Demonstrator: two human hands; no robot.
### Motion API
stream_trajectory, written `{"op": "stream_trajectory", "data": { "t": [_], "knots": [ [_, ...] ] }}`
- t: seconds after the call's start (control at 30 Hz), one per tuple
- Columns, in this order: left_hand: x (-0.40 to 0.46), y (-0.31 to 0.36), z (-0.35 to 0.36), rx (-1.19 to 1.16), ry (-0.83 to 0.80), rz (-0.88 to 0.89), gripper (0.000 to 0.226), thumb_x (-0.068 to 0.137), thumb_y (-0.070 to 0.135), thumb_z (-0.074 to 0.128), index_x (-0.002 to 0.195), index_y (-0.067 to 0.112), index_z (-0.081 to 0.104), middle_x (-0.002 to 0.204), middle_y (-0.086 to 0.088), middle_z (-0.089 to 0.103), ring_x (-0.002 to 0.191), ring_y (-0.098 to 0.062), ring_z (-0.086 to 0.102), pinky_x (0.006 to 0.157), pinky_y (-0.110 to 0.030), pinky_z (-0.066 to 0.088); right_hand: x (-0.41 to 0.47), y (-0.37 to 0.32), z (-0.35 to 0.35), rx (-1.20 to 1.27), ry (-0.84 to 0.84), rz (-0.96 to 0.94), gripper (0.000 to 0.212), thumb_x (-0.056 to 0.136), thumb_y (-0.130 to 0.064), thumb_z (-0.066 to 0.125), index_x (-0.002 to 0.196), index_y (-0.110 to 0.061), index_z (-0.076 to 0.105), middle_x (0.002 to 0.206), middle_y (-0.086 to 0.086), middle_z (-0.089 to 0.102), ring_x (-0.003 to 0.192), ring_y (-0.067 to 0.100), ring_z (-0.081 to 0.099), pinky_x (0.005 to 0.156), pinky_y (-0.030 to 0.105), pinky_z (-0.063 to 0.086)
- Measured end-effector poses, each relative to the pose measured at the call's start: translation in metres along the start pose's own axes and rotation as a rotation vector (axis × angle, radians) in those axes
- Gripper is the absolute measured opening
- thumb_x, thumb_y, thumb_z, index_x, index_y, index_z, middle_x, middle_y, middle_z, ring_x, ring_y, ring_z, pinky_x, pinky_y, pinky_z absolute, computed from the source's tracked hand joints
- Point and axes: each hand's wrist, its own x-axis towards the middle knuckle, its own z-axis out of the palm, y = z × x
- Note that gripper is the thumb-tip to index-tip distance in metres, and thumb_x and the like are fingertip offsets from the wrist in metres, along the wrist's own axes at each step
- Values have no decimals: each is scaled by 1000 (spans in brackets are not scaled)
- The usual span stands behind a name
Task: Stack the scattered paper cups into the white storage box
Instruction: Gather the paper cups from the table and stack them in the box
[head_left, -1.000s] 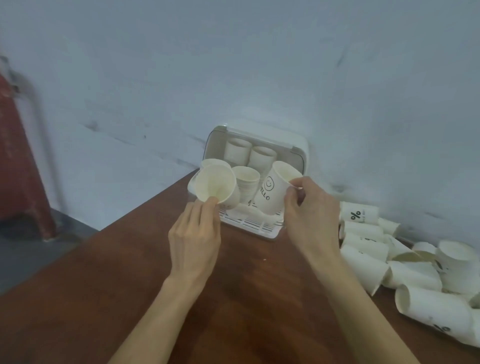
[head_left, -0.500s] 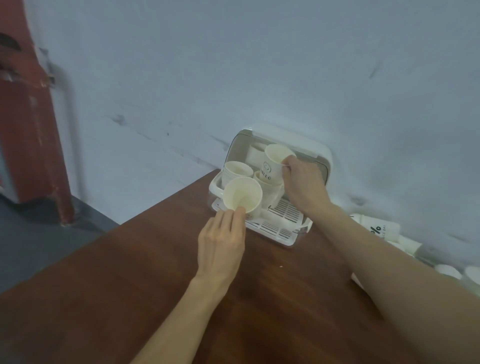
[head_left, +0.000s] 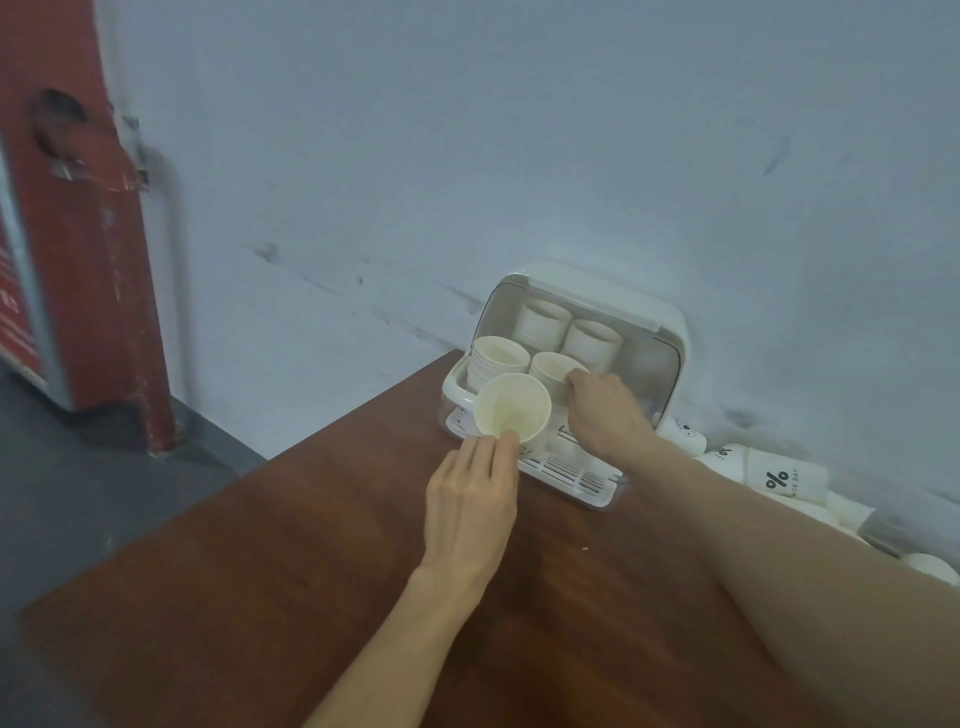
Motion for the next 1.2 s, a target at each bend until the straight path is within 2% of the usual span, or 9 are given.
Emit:
{"op": "stream_trajectory", "data": {
  "t": [0.13, 0.2, 0.3, 0.4, 0.5, 0.63, 0.8, 1.0, 1.2],
  "knots": [
    [4, -1, -5, 3, 27, -30, 12, 93, 4, 55, 96, 6, 66, 71, -4, 56, 63, -17, 51, 56, -28, 47, -5, -2, -5, -2, -75, -11, 13, 90, -5, 37, 95, -7, 48, 94, 17, 60, 74, 33, 50, 59, 36, 36],
    [9, 0, -9, -15, 44, -43, 14, 94, 6, 52, 97, 6, 66, 74, -4, 58, 65, -17, 53, 57, -27, 48, -7, -2, -8, 7, -110, -16, 27, 87, -3, 38, 113, -5, 48, 98, 18, 61, 80, 34, 54, 60, 35, 35],
    [20, 2, -15, -39, 55, -59, 11, 87, 1, 64, 97, 5, 66, 75, -5, 60, 66, -19, 56, 55, -29, 50, -19, -2, -7, 106, -125, -19, 62, 85, -1, 40, 143, -6, 20, 95, 17, 56, 76, 32, 51, 59, 39, 40],
    [43, -4, -17, -15, 66, -85, 16, 82, -1, 68, 97, 5, 66, 75, -6, 60, 67, -22, 57, 50, -30, 46, -36, -3, -6, 189, -83, 17, 71, 85, -2, 40, 147, -13, 8, 95, 15, 54, 73, 30, 49, 59, 38, 39],
    [76, -11, -17, 4, 63, -58, 11, 88, 6, 56, 95, 5, 64, 75, -7, 59, 68, -25, 56, 45, -33, 41, -50, 0, -2, 288, -23, 29, 67, 83, -3, 38, 144, -17, 15, 102, 17, 57, 81, 34, 53, 65, 40, 41],
    [117, -18, -10, 53, -50, -20, 23, 74, -7, 71, 93, 3, 63, 74, -8, 59, 67, -27, 56, 44, -28, 29, -62, 4, -3, 290, 48, 66, 56, 82, 2, 39, 136, -12, 31, 106, 16, 60, 92, 33, 54, 67, 34, 31],
    [139, -28, 7, 92, -198, 38, 27, 65, -15, 67, 84, 3, 59, 73, -11, 59, 68, -30, 57, 46, -27, 28, -63, 7, -2, 191, 51, 125, 34, 85, -2, 40, 117, -11, 42, 109, 12, 57, 99, 31, 51, 68, 33, 29],
    [136, -30, 23, 176, -457, 63, 33, 89, -6, 41, 119, 6, 49, 113, -10, 56, 106, -28, 49, 66, -32, 34, -72, 9, -8, 161, 42, 72, 40, 86, -1, 40, 125, -10, 45, 121, 8, 54, 109, 27, 47, 82, 34, 37],
    [134, -36, 30, 309, -563, 108, 34, 87, -6, 41, 117, 10, 48, 110, -8, 58, 101, -28, 53, 64, -33, 32, -85, 12, -21, 143, 37, 55, 46, 86, -2, 40, 131, -13, 43, 129, 7, 51, 117, 25, 46, 89, 29, 34]
  ]
}}
